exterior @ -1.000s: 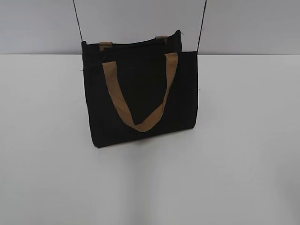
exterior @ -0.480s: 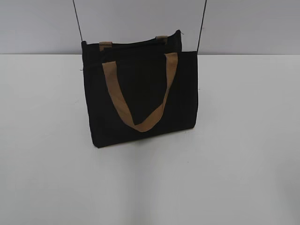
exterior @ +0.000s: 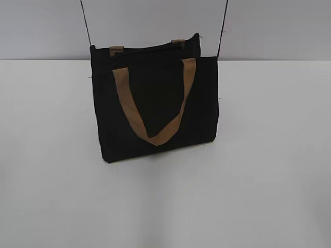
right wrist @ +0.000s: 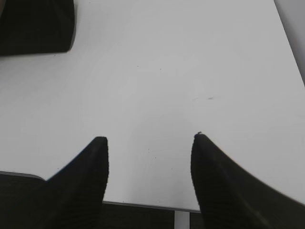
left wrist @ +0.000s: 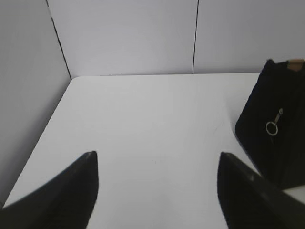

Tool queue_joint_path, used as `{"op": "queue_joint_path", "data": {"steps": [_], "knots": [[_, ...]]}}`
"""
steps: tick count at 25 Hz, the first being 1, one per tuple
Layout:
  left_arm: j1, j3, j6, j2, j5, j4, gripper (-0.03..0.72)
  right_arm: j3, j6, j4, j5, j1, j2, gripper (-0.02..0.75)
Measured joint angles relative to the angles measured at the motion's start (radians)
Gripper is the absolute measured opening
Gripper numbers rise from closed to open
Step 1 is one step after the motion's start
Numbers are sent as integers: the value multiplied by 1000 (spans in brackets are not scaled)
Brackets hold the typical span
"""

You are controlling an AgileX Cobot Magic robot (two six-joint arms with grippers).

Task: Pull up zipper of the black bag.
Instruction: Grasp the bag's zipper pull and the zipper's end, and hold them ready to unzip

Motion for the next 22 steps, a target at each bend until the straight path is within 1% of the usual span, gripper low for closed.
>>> {"op": "queue_joint_path", "data": {"steps": [2, 4, 6, 8, 12, 14, 17, 20, 22], "knots": [[0, -4, 0, 80, -88, -18, 580, 0, 0, 0, 0, 0, 0, 424], [-6, -2, 0, 154, -171, -69, 580, 0, 0, 0, 0, 0, 0, 424], [-9, 10, 0, 214, -315, -124, 580, 0, 0, 0, 0, 0, 0, 424], [-10, 33, 0, 288, -462, -147, 578, 0, 0, 0, 0, 0, 0, 424], [-11, 117, 17, 479, -745, -146, 562, 0, 0, 0, 0, 0, 0, 424], [-20, 170, 22, 591, -905, -127, 553, 0, 0, 0, 0, 0, 0, 424], [-53, 249, 22, 805, -1203, -80, 547, 0, 0, 0, 0, 0, 0, 424], [-106, 294, -21, 985, -1489, -50, 538, 0, 0, 0, 0, 0, 0, 424], [-128, 303, -86, 1117, -1628, -34, 531, 0, 0, 0, 0, 0, 0, 424]]}}
